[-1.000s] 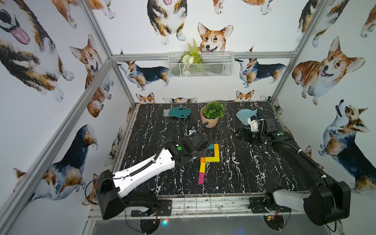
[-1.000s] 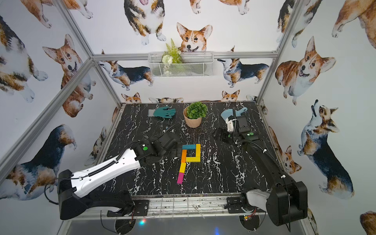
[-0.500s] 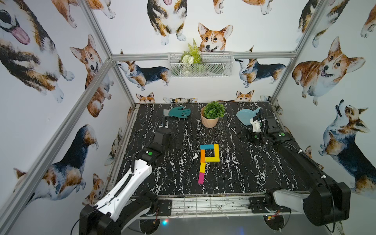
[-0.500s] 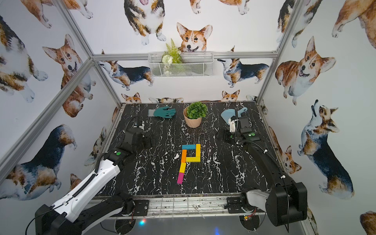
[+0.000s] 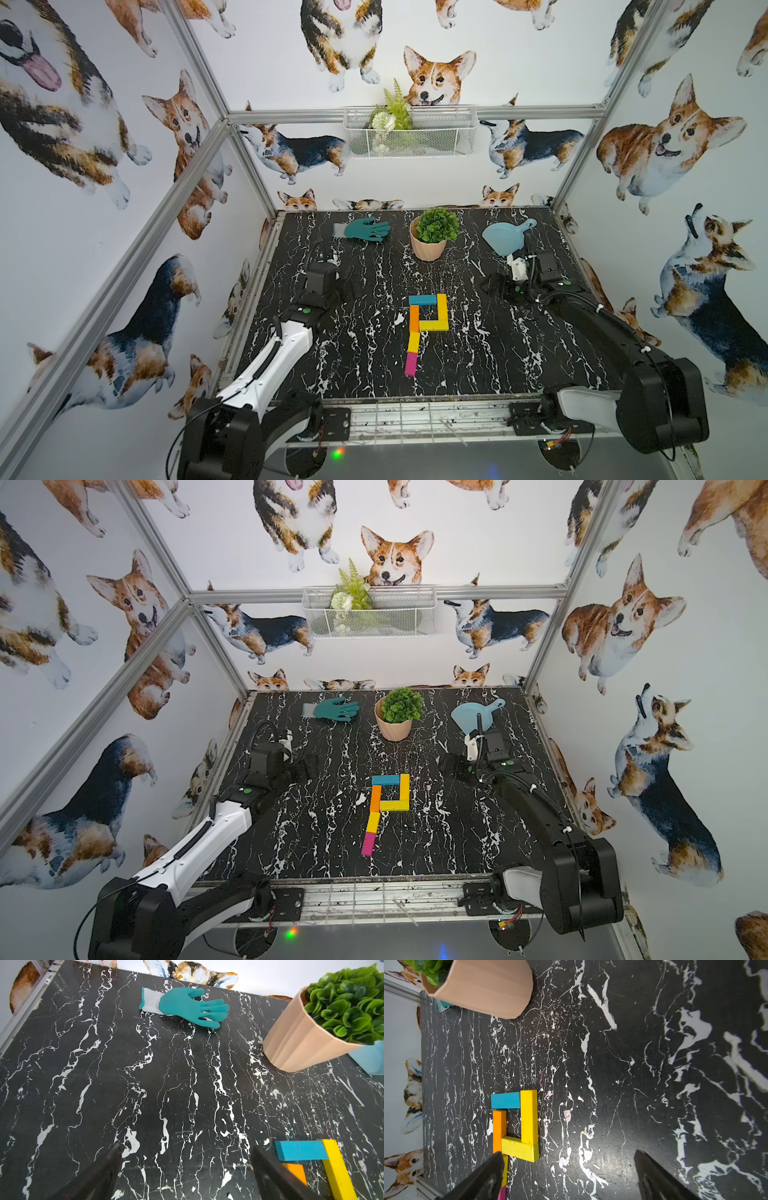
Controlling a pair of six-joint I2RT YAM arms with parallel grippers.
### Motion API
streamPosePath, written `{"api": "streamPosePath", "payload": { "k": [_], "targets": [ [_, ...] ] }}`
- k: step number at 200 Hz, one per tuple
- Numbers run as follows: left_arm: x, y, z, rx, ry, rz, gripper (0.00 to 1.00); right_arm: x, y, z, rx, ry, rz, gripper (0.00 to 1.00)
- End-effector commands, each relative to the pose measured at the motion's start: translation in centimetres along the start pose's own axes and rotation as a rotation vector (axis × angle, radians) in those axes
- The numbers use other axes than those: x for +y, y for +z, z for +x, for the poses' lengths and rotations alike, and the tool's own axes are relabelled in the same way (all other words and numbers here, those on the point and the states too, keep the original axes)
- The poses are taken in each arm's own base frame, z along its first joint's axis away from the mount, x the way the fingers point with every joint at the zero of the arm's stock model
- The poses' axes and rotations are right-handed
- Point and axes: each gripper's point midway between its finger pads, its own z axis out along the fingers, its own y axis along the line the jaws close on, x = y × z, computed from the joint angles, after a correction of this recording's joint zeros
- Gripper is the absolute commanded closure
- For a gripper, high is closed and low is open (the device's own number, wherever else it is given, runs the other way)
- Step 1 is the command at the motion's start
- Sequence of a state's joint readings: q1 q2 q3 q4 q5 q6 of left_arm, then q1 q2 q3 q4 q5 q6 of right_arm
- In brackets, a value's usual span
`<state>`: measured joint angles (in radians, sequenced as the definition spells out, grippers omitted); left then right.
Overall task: Assemble the letter p with building blocks
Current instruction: Reset both arms
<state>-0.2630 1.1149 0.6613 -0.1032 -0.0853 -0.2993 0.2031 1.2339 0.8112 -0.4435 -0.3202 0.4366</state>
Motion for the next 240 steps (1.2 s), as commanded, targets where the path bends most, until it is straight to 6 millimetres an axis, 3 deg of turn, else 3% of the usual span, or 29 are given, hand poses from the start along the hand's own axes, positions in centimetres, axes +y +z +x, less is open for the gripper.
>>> {"api": "streamPosePath", "payload": {
  "k": [1,24,63,91,110,147,177,233,240],
  "targets": [
    [-0.3,0.9,-0.7,-0.033,-0.003,0.019,0.00,0.5,0.5,-0.7,-0.025,-0.028,-0.035,0.01],
    [-0.2,1.1,-0.4,-0.041,0.006,0.020,0.00,-0.1,0.3,-0.9,-0.059,-0.042,-0.004,0.00],
    [1.3,1.1,-0.6,-0.114,0.014,-0.006,0.00,-1.7,-1.8,-3.5,-0.207,-0.052,0.025,0.01],
    [2.1,1.8,-0.4,-0.122,0.044,-0.040,0.00,-2.6,-2.1,-3.8,-0.223,-0.050,0.069,0.00],
    [3.1,1.8,-0.6,-0.153,0.041,-0.069,0.00,-4.6,-2.5,-4.2,-0.273,-0.055,0.173,0.01],
    [4.7,1.1,-1.7,-0.230,0.092,-0.147,0.00,-7.7,-5.9,-6.5,-0.546,-0.060,0.334,0.01],
    [5.7,1.2,-2.2,-0.257,0.052,-0.163,0.00,-10.3,-7.0,-6.7,-0.694,-0.064,0.461,0.00],
    [6.5,0.9,-2.4,-0.276,0.066,-0.209,0.00,-12.6,-6.0,-7.3,-0.882,-0.182,0.557,0.00],
    [6.7,0.8,-2.4,-0.282,0.068,-0.221,0.00,-13.0,-4.9,-7.3,-0.860,-0.198,0.560,0.00]
  ]
}}
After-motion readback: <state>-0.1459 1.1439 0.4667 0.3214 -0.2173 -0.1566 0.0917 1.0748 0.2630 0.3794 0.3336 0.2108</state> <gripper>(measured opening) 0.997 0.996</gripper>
